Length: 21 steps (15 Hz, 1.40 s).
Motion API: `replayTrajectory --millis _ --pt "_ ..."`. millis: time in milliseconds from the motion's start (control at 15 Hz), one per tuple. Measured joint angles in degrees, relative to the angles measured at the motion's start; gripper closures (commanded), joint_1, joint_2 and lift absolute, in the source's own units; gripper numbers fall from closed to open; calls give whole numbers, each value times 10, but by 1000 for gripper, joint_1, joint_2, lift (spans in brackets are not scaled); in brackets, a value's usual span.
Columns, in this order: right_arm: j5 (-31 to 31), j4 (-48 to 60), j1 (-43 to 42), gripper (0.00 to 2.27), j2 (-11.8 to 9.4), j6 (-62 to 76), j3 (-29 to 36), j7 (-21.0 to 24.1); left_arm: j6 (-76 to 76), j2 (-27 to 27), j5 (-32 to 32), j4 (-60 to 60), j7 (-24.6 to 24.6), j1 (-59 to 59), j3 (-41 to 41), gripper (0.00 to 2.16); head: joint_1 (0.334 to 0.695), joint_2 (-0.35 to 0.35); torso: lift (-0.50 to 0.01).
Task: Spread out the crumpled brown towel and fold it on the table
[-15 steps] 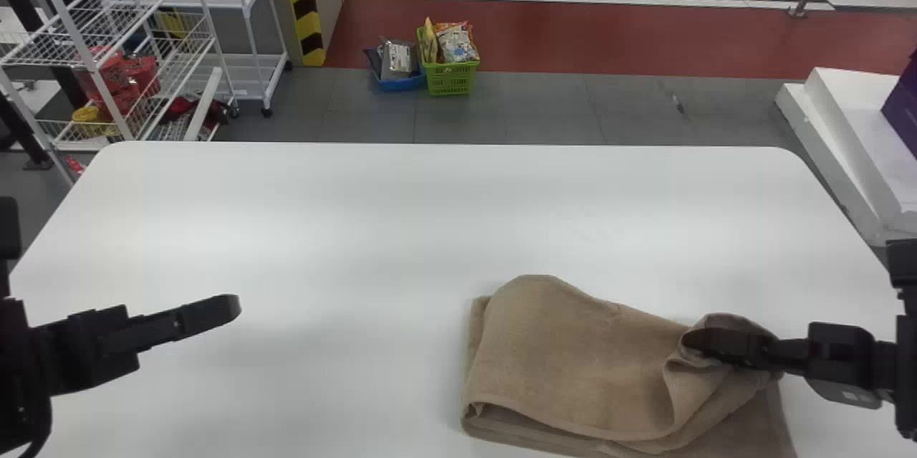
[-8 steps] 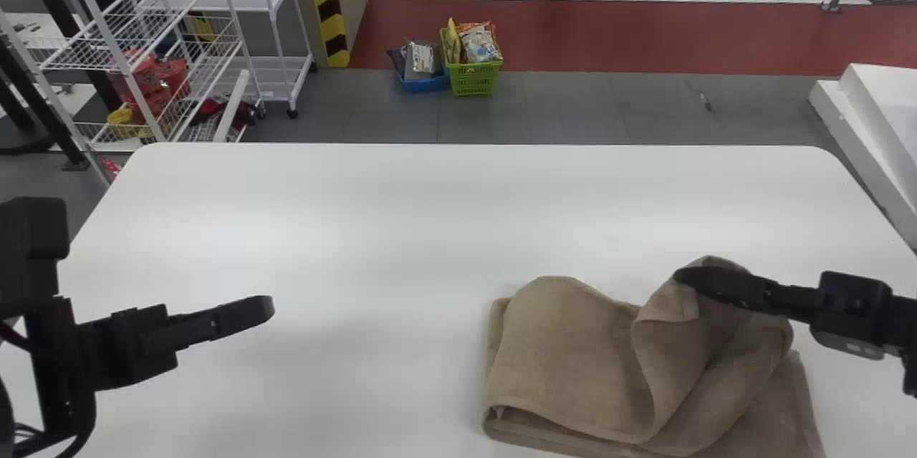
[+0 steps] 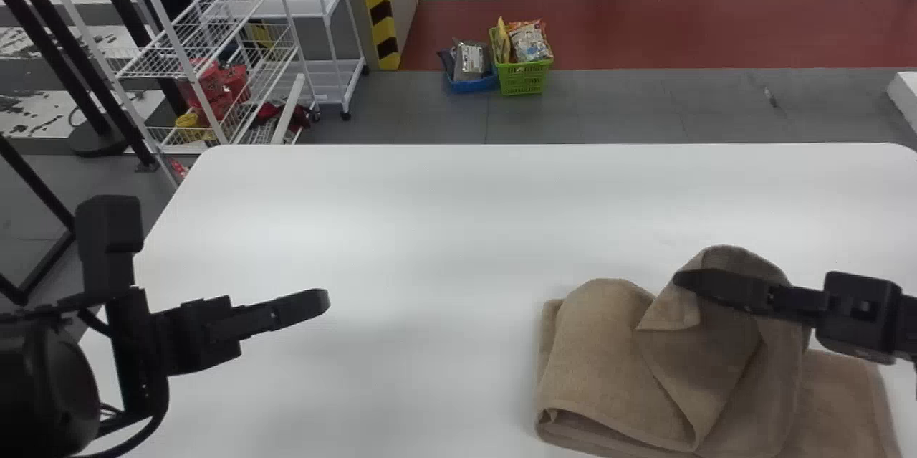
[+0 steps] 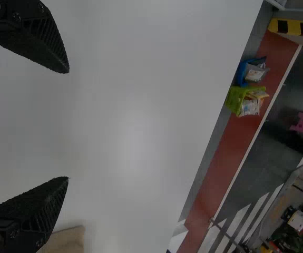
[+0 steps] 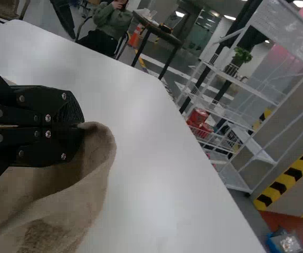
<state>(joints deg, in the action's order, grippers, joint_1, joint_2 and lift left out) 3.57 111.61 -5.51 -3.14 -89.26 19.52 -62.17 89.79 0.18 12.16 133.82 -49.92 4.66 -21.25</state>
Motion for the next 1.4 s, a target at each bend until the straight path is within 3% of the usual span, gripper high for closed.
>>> replayTrajectory --millis 200,267,333,400,733,1133,1400 --pt "-14 1 30 1551 -9 0 -14 -17 0 0 2 -3 0 0 -1 90 695 139 -127" --pt "-32 0 37 1031 -16 0 -23 -28 0 0 3 -4 0 -2 -1 90 695 136 -127" --pt "-51 -1 43 87 -20 0 -27 -39 0 0 4 -6 2 -5 1 90 695 132 -127" --pt "-60 2 49 -2 -23 0 -24 -52 0 0 4 -6 4 -7 4 90 695 125 -127" --pt "-45 80 92 53 -29 0 74 -158 0 0 9 -16 6 -15 10 90 695 66 -127" --pt "-38 51 105 147 -29 58 144 -160 0 0 16 -20 5 -19 10 90 695 -5 -127" --pt "14 51 125 164 -40 137 202 -160 0 1 16 -29 7 -23 6 90 695 -58 -127"
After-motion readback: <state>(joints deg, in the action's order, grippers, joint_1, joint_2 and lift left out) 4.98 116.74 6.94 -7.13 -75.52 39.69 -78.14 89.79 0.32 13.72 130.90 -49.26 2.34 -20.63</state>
